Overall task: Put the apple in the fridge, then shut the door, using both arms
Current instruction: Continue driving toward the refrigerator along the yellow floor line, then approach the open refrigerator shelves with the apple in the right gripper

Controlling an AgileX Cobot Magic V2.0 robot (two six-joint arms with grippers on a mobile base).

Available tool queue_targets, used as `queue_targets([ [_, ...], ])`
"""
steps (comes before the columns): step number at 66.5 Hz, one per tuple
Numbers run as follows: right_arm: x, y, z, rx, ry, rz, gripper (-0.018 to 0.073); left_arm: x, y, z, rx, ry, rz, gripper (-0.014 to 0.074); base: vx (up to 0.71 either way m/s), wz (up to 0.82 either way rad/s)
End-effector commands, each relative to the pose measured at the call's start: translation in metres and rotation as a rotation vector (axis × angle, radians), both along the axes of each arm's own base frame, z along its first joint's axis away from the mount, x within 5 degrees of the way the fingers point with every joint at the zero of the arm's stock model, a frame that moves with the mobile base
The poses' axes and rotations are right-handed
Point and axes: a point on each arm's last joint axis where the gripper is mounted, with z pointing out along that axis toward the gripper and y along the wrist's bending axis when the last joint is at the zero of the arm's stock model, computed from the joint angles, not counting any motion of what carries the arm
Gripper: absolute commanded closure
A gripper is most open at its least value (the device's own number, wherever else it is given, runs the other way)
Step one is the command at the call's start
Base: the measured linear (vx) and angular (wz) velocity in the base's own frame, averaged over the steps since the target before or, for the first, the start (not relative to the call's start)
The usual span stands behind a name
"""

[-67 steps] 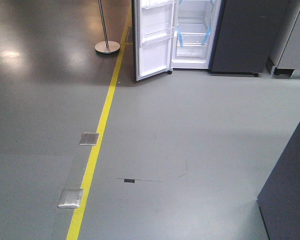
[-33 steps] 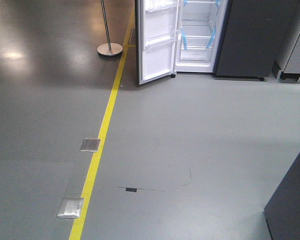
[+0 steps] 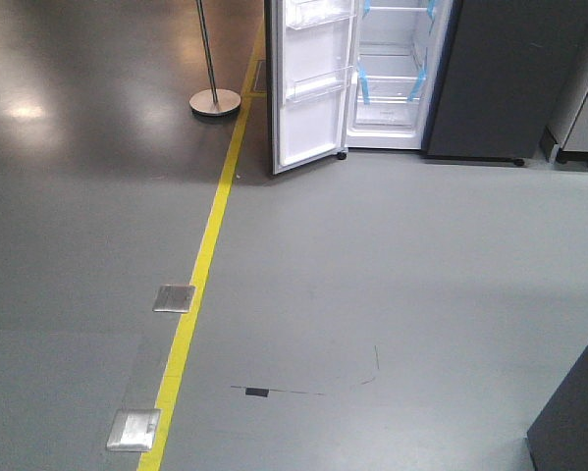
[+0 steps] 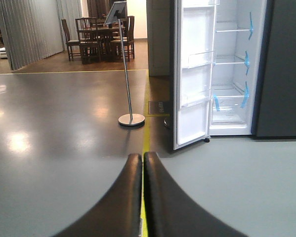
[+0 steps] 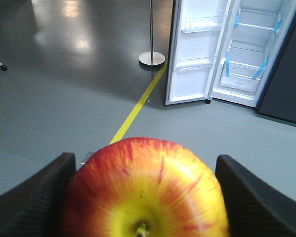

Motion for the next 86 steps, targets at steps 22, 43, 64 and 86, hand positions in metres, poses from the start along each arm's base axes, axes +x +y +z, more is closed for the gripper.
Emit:
queue_targets([
  [22,-0.0078,-0.001,0.0186,0.022,-0.123,-0.014,0.041,0.0002,-0.0015,0.0008,-0.002,-0.053,-0.016,0.0604,0.13,-0.02],
  [43,-0.0078,-0.001,0.0186,0.022,-0.123,-0.014,0.041,0.0002,-0.0015,0.0008,-0.002,-0.053,-0.016,0.0604,0.14,0.0],
  [64,-0.0078,-0.001,0.0186,0.022,-0.123,-0.014,0.041,0.0002,-0.0015,0.0008,-0.002,-0.053,-0.016,0.0604,0.14,0.01],
  [86,-0.0078,-0.001,0.0186,0.022,-0.123,-0.014,0.041,0.0002,-0.0015,0.0008,-0.002,-0.053,-0.016,0.0604,0.14,0.02],
])
